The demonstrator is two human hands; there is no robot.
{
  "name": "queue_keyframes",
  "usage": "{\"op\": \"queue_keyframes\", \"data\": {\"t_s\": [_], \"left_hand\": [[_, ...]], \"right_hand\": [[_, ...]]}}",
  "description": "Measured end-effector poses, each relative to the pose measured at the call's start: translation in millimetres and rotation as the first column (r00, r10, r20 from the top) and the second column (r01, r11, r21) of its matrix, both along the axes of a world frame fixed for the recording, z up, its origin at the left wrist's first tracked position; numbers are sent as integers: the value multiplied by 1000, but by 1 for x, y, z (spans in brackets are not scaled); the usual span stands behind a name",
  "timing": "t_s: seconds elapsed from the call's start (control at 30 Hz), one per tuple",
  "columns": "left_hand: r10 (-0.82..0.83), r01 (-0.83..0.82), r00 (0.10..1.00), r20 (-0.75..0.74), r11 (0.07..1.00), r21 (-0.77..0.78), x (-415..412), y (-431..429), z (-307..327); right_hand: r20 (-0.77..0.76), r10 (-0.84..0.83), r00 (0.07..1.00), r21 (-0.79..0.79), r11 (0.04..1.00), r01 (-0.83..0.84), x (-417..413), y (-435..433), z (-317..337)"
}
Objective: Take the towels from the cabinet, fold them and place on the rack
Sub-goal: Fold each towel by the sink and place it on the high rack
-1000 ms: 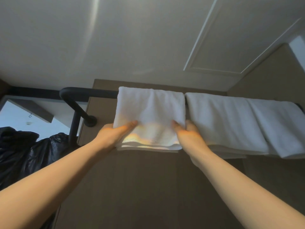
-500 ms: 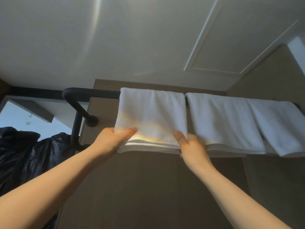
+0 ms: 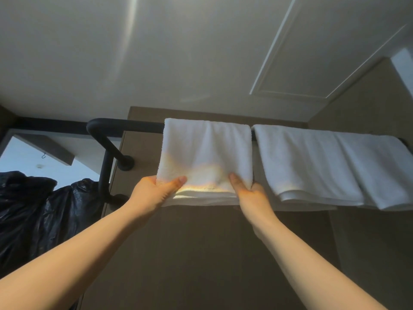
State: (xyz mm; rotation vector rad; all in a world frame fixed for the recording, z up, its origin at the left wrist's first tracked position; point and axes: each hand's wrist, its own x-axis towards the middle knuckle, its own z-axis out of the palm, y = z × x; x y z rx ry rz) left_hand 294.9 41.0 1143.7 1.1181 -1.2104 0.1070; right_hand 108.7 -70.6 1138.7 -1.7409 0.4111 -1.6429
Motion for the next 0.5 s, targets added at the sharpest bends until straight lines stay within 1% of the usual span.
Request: {"op": "queue_keyframes", "data": {"t_s": [0.07, 0.13, 0.2, 0.23, 0.3, 0.37, 0.4, 0.47, 0.5], "left_hand": [[20, -20, 1000, 22, 1000, -12, 2, -2, -2], [87, -85, 996, 29, 996, -40, 5, -4, 3], [146, -149, 988, -40, 987, -62, 7, -2, 20], [145, -150, 986, -86, 987, -64, 7, 1, 31], [96, -99, 990, -99, 995, -29, 4, 6, 51], [63, -61, 994, -90, 998, 20, -2, 5, 58], [64, -63, 994, -94, 998, 12, -5, 2, 57], [32, -36, 995, -97, 999, -35, -5, -6, 55], [19, -24, 996, -91, 998, -55, -3, -10, 54]], "right_hand": [[4, 42, 999, 7, 999, -42, -1, -2, -2], [-24, 13, 1000, -15, 1000, -13, -2, -5, -3], [-66, -44, 997, -53, 998, 40, -3, -6, -4], [-85, -59, 995, -73, 996, 53, -4, -6, -5], [-129, -95, 987, -109, 991, 82, -7, -4, -5], [-195, -198, 961, -156, 973, 169, -13, 2, -6], [-231, -285, 930, -197, 950, 242, -17, 6, -5], [-269, -486, 831, -309, 861, 404, -25, 18, -4], [-239, -562, 792, -368, 807, 461, -29, 27, -3]]}}
